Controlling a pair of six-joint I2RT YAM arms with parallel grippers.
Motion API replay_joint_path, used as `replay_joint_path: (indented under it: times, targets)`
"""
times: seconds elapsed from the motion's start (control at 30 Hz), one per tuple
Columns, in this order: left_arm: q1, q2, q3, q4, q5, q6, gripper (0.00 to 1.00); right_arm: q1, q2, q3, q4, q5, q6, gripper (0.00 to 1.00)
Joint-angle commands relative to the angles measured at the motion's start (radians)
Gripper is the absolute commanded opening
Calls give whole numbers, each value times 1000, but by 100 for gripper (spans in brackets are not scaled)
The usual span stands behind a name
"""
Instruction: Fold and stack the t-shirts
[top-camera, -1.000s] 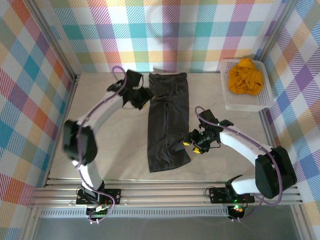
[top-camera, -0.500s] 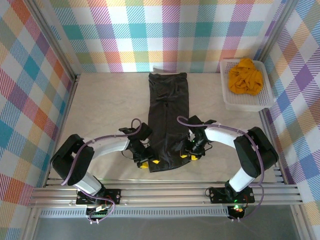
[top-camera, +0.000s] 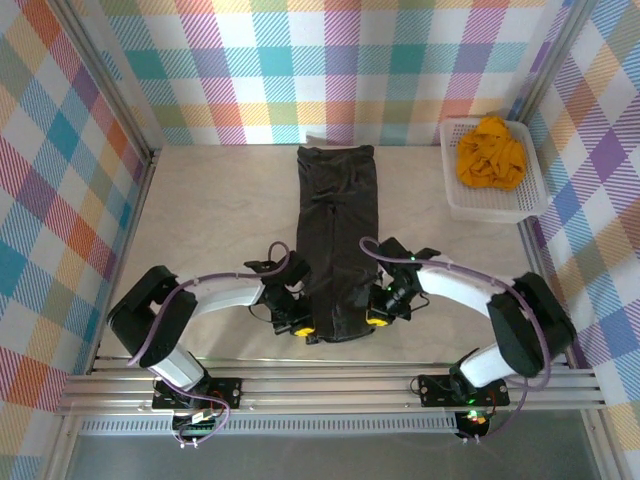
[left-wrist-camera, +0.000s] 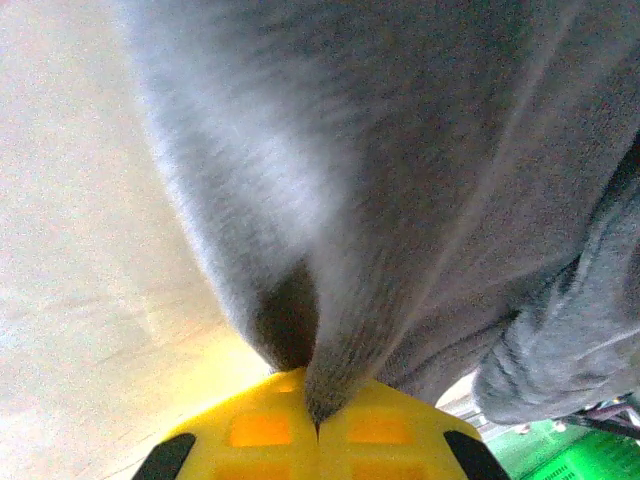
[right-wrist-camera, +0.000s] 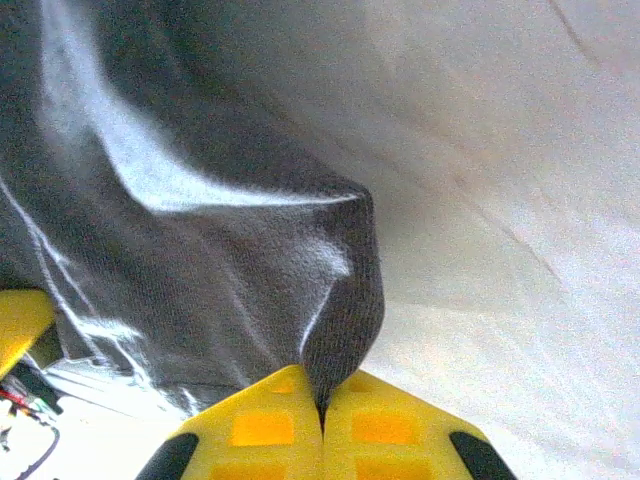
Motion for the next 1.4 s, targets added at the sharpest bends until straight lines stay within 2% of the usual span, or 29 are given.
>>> replay_joint_path:
  times: [0.0, 0.17, 0.33, 0.47, 0.63, 0.77, 0.93, 1.17, 1.2, 1.23, 1.27, 1.3, 1.33, 1.37]
  targets:
    - [-13, -92, -71, -93, 43, 11, 0, 4, -76, -82, -94, -63, 81, 0]
    - [-14, -177, -129, -86, 66, -21, 0, 4, -112, -146, -40, -143, 147, 0]
    - [-13, -188, -93, -80, 28, -66, 0, 1, -107, -92, -46, -121, 185, 0]
    - [0, -217, -1, -158, -52, -71, 0, -10, -108, -3, -109, -72, 202, 0]
    - [115, -234, 105, -172, -98, -111, 0, -110, -82, 138, -160, -19, 186, 0]
    - [213, -119, 227, -125, -74, -102, 0, -194, 51, 311, -146, -41, 137, 0]
    - [318, 104, 448, -131, -85, -50, 0, -274, 284, 587, -157, -29, 74, 0]
    - [417, 404, 738, -140, -75, 14, 0, -338, 587, 934, -216, -3, 21, 0]
    - [428, 446, 783, -142, -70, 18, 2, -346, 625, 971, -221, 3, 19, 0]
    - [438, 485, 828, -149, -70, 21, 8, -354, 660, 1004, -221, 2, 18, 0]
    - [447, 513, 863, -155, -71, 24, 18, -360, 688, 1030, -216, -7, 13, 4]
    - [455, 540, 900, -156, -75, 27, 34, -365, 717, 1065, -219, -10, 5, 18]
    - [463, 551, 927, -151, -85, 31, 45, -369, 739, 1097, -227, -6, -5, 31]
    - [468, 550, 942, -147, -99, 33, 53, -373, 751, 1118, -241, 5, -14, 39]
